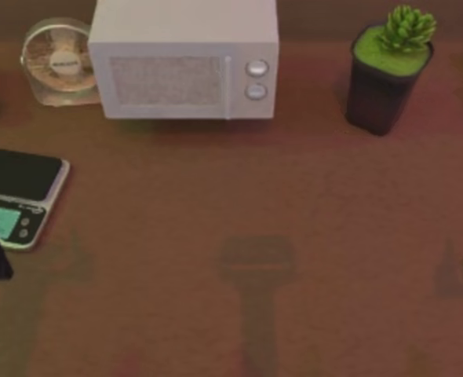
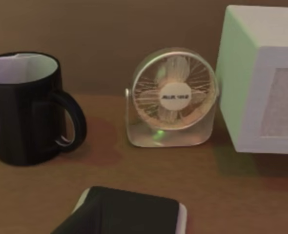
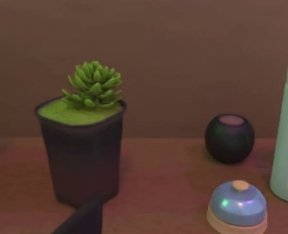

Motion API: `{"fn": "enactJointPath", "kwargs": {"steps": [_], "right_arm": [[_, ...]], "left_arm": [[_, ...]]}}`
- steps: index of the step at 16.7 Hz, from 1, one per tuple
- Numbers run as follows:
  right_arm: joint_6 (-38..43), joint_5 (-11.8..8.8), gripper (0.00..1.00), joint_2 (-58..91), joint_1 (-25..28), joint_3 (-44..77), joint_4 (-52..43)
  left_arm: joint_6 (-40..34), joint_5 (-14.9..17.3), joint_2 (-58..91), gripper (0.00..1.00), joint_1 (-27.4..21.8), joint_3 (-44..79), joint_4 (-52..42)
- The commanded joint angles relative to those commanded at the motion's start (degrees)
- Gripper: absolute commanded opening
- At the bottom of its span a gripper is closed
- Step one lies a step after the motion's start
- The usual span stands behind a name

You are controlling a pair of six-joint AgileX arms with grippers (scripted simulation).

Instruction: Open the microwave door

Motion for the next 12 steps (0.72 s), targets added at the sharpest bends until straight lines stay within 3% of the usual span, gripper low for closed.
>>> {"fn": "enactJointPath", "kwargs": {"steps": [5, 12], "right_arm": [[0.00, 0.00, 1.00, 0.00, 0.00, 0.00, 0.00], [0.00, 0.00, 1.00, 0.00, 0.00, 0.00, 0.00]], "left_arm": [[-6.00, -3.46, 25.56, 1.00, -6.70, 24.88, -13.37], [-16.83, -8.55, 68.18, 1.00, -17.74, 72.67, -32.71]]}}
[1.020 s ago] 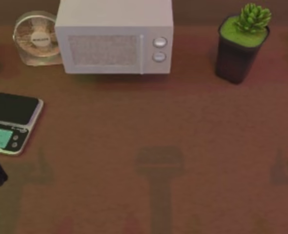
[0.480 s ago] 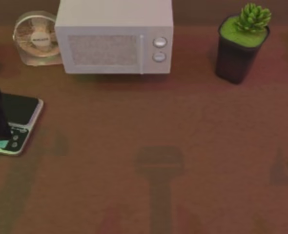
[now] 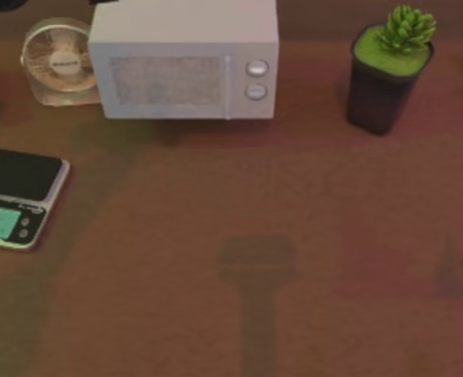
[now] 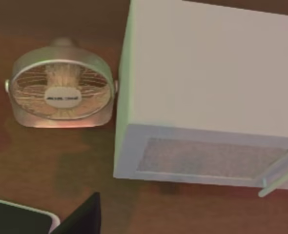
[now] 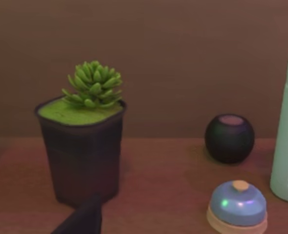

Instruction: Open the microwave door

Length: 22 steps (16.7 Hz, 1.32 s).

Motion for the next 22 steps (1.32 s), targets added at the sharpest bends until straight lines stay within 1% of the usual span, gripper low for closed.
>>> {"fn": "enactJointPath", "kwargs": {"steps": [3, 5, 7, 10, 14, 20, 22], "right_arm": [[0.00, 0.00, 1.00, 0.00, 0.00, 0.00, 0.00], [0.00, 0.00, 1.00, 0.00, 0.00, 0.00, 0.00], [0.00, 0.00, 1.00, 0.00, 0.00, 0.00, 0.00], [0.00, 0.00, 1.00, 0.00, 0.00, 0.00, 0.00], [0.00, 0.00, 1.00, 0.00, 0.00, 0.00, 0.00], [0.00, 0.00, 1.00, 0.00, 0.00, 0.00, 0.00], [0.00, 0.00, 1.00, 0.00, 0.00, 0.00, 0.00]], "left_arm": [[-4.15, -2.00, 16.30, 1.00, -4.36, 17.99, -7.79], [-6.53, -3.24, 25.92, 1.00, -7.00, 27.86, -12.81], [-8.53, -4.36, 34.61, 1.00, -9.31, 35.95, -17.48], [-10.70, -5.63, 44.80, 1.00, -11.93, 44.70, -23.17], [-11.91, -6.37, 50.45, 1.00, -13.42, 50.06, -26.68], [-11.79, -6.26, 50.61, 1.00, -13.11, 49.83, -26.37], [-11.25, -6.05, 51.82, 1.00, -12.74, 49.22, -24.30]]}}
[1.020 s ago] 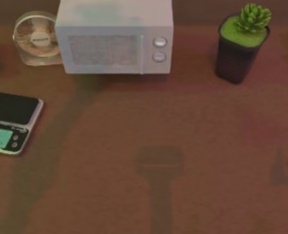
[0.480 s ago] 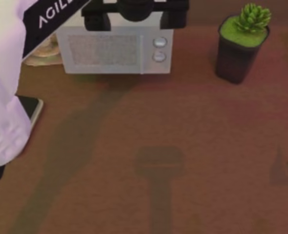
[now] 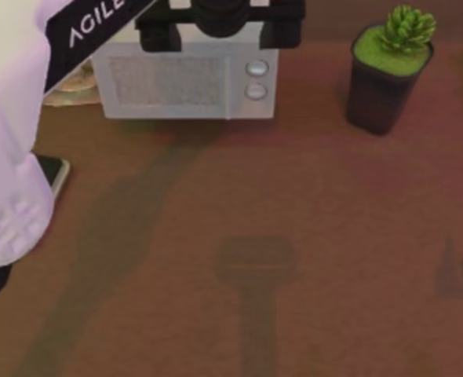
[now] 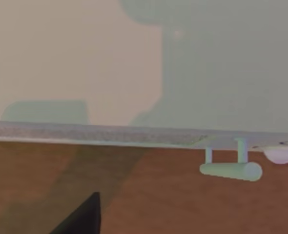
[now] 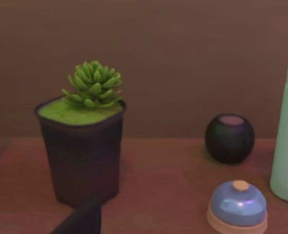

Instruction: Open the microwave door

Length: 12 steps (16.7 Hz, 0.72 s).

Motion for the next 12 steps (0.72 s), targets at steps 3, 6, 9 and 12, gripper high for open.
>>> {"fn": "enactJointPath", "kwargs": {"steps": [3, 6, 9, 12], "right_arm": [[0.00, 0.00, 1.00, 0.00, 0.00, 0.00, 0.00], [0.00, 0.00, 1.00, 0.00, 0.00, 0.00, 0.00], [0.00, 0.00, 1.00, 0.00, 0.00, 0.00, 0.00], [0.00, 0.00, 1.00, 0.00, 0.00, 0.00, 0.00]], "left_arm": [[1.10, 0.55, 3.18, 1.00, 1.16, -1.66, 5.27], [1.93, 0.97, 5.55, 1.00, 2.02, -2.90, 9.04], [1.96, 0.99, 5.65, 1.00, 2.06, -2.95, 9.18], [1.96, 0.99, 5.65, 0.85, 2.06, -2.95, 9.18]]}}
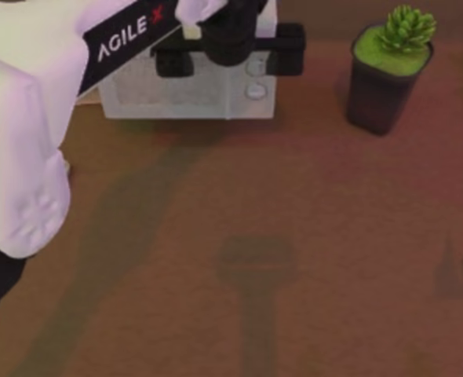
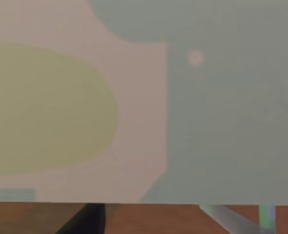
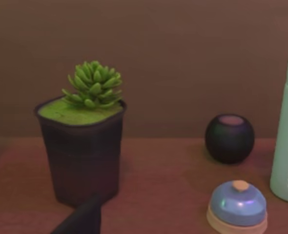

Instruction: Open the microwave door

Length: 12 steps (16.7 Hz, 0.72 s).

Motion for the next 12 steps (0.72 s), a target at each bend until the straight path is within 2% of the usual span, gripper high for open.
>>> {"fn": "enactJointPath", "kwargs": {"steps": [11, 12], "right_arm": [[0.00, 0.00, 1.00, 0.00, 0.00, 0.00, 0.00], [0.00, 0.00, 1.00, 0.00, 0.00, 0.00, 0.00]], "left_arm": [[0.00, 0.00, 0.00, 0.02, 0.00, 0.00, 0.00], [0.00, 0.00, 0.00, 0.00, 0.00, 0.00, 0.00]]}}
